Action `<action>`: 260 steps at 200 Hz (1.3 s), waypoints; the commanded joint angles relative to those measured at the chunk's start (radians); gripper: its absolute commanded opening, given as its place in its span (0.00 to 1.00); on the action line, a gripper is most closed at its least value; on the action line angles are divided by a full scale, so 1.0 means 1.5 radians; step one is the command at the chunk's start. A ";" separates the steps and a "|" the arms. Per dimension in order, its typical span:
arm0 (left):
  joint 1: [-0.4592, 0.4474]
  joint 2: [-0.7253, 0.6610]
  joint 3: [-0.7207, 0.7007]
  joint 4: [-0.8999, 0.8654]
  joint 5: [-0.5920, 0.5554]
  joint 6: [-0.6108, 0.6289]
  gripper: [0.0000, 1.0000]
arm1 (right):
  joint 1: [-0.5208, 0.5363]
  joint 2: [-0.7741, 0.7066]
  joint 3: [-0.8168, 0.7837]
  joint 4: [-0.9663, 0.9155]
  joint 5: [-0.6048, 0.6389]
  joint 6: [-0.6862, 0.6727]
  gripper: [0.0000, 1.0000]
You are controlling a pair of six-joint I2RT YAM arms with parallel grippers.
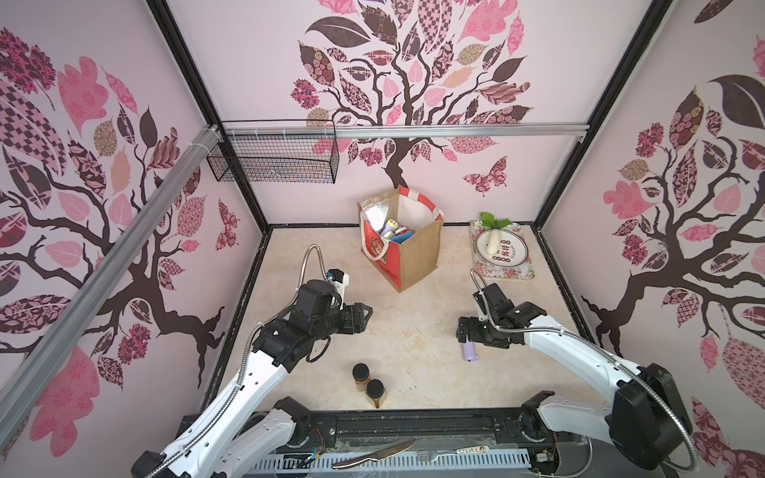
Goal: Put the flashlights into the tote bags
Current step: Pick up the flashlight from the center of the board.
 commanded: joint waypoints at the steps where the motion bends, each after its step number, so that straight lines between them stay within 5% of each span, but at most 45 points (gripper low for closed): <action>1: -0.002 -0.003 -0.007 -0.002 0.011 0.012 0.73 | 0.002 0.016 -0.008 0.015 -0.006 0.003 1.00; 162: -0.001 -0.017 -0.039 0.021 0.034 -0.013 0.73 | 0.002 0.112 -0.046 0.068 -0.005 0.004 0.92; 260: -0.001 -0.024 -0.057 0.031 0.026 -0.033 0.73 | 0.002 0.141 -0.052 0.086 -0.006 -0.004 0.74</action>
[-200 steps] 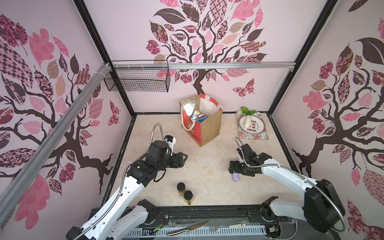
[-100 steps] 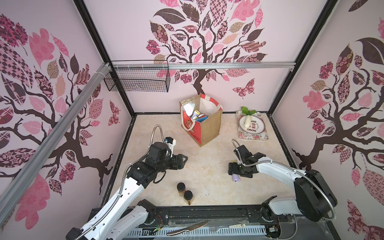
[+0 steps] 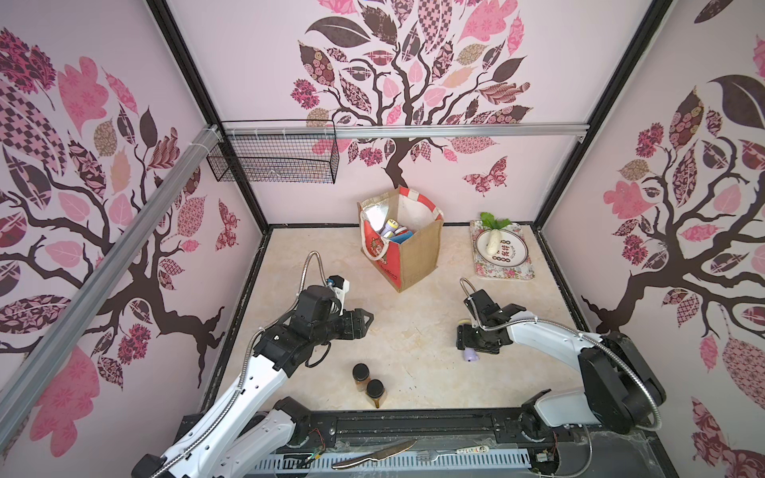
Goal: Put the flashlights into the tote bags
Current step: Pick up the flashlight from the center of the board.
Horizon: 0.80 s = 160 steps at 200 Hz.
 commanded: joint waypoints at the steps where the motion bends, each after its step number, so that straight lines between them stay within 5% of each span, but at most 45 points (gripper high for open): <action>1: -0.001 -0.004 -0.016 0.020 -0.004 -0.002 0.73 | 0.002 0.021 -0.008 0.004 0.004 -0.004 0.74; 54: -0.001 -0.006 -0.017 0.015 -0.008 -0.001 0.73 | 0.001 0.038 -0.008 0.007 0.002 -0.008 0.60; 160: -0.001 -0.015 -0.024 0.005 -0.007 0.011 0.73 | 0.002 -0.011 -0.003 0.013 -0.015 -0.018 0.11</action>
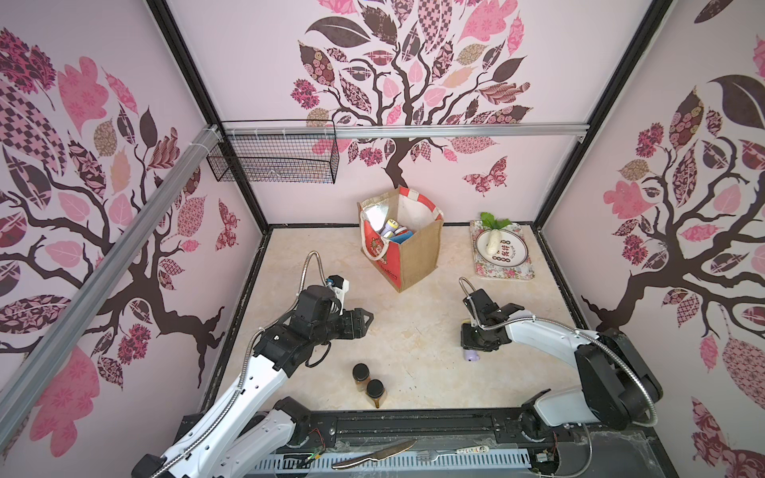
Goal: Put the flashlights into the tote bags
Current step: Pick up the flashlight from the center of the board, then place the flashlight in the canvas bag.
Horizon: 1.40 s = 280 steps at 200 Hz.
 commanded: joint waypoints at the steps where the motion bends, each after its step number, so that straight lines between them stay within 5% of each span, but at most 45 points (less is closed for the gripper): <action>1: 0.000 -0.014 -0.023 0.004 -0.005 0.013 0.73 | 0.002 -0.025 -0.005 -0.003 -0.022 -0.011 0.11; 37: -0.001 -0.023 -0.042 0.027 0.030 -0.010 0.73 | 0.002 -0.105 0.034 -0.006 -0.027 -0.026 0.00; 118: -0.001 -0.033 -0.038 0.005 0.008 0.004 0.73 | 0.003 -0.150 0.203 -0.038 -0.012 -0.056 0.00; 280: -0.002 0.039 0.052 -0.042 -0.007 0.055 0.78 | 0.003 0.086 0.594 0.074 -0.068 -0.119 0.00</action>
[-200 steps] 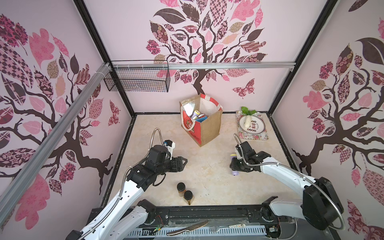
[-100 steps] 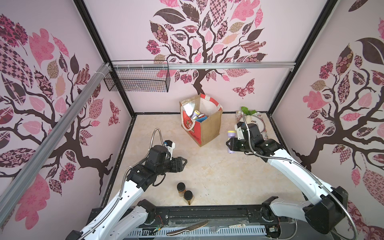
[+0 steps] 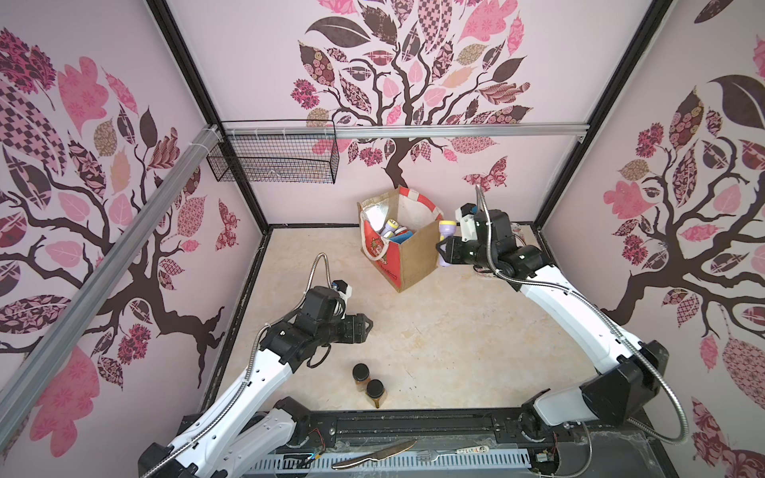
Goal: Put the flashlights into the tote bags
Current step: Place the flashlight in the canvas bag.
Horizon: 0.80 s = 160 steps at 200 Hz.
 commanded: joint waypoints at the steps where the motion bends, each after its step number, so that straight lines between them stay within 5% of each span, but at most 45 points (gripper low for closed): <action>1: -0.002 0.005 0.050 0.004 -0.001 0.018 0.78 | 0.003 0.051 0.070 0.047 -0.025 -0.015 0.00; 113: -0.002 0.065 0.112 0.017 0.037 0.059 0.82 | 0.003 0.311 0.337 0.147 -0.061 0.048 0.00; 160: -0.001 0.056 0.109 0.010 0.021 0.057 0.82 | 0.003 0.441 0.485 0.085 -0.031 0.063 0.00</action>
